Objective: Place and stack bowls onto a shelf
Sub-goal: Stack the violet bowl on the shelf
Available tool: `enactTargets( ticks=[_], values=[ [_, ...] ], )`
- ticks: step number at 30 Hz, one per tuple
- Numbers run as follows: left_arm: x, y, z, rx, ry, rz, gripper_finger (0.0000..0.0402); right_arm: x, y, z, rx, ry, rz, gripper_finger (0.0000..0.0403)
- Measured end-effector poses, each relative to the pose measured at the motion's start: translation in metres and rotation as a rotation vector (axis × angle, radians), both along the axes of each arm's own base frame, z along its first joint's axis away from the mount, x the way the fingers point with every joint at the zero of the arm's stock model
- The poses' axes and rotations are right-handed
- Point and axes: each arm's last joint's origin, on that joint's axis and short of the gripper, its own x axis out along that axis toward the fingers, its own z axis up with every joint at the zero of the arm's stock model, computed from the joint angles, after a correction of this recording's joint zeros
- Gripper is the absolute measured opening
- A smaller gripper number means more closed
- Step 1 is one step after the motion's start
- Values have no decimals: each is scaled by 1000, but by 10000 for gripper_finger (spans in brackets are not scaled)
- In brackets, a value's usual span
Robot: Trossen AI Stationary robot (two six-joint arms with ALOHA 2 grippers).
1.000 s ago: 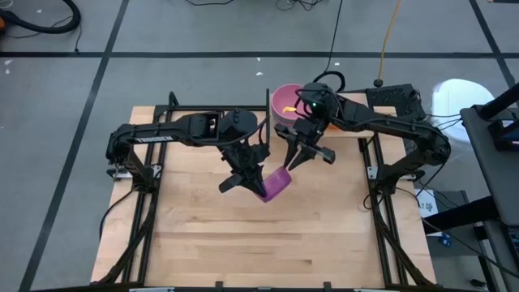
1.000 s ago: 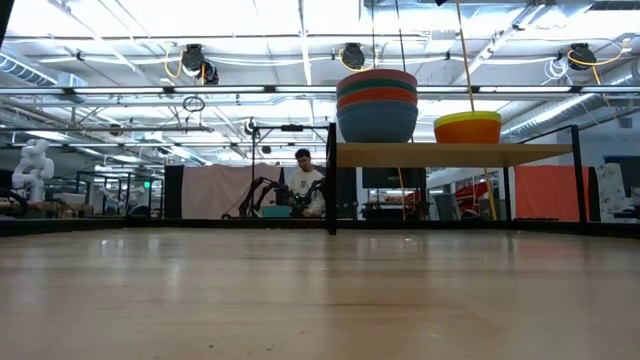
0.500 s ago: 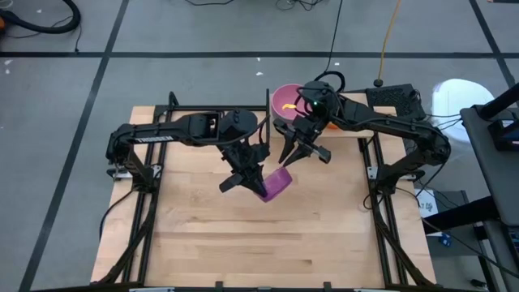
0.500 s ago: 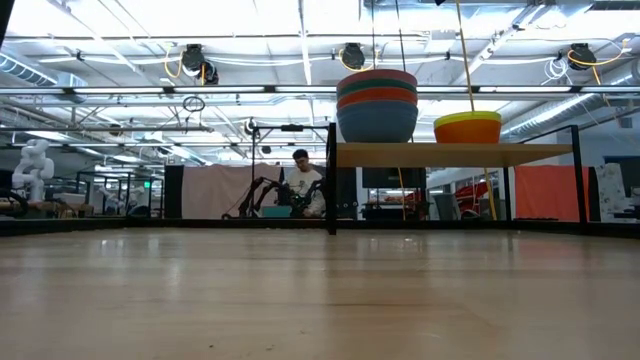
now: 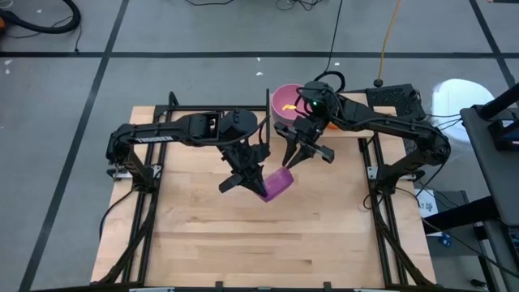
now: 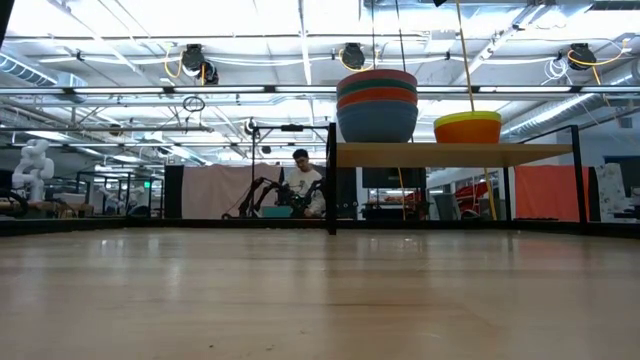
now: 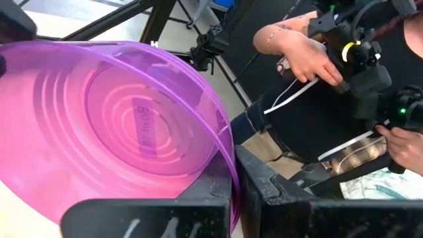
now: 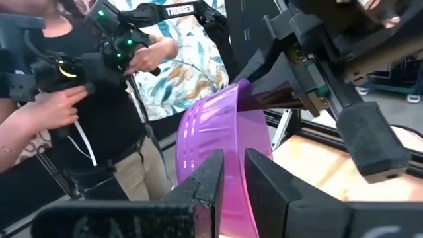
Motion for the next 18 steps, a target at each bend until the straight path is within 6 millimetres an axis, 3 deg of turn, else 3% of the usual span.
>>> enactTargets(
  ticks=[18],
  values=[
    [-1,12,-2,14,-8,7,4,15,5,-17,27,61,46,54]
  ],
)
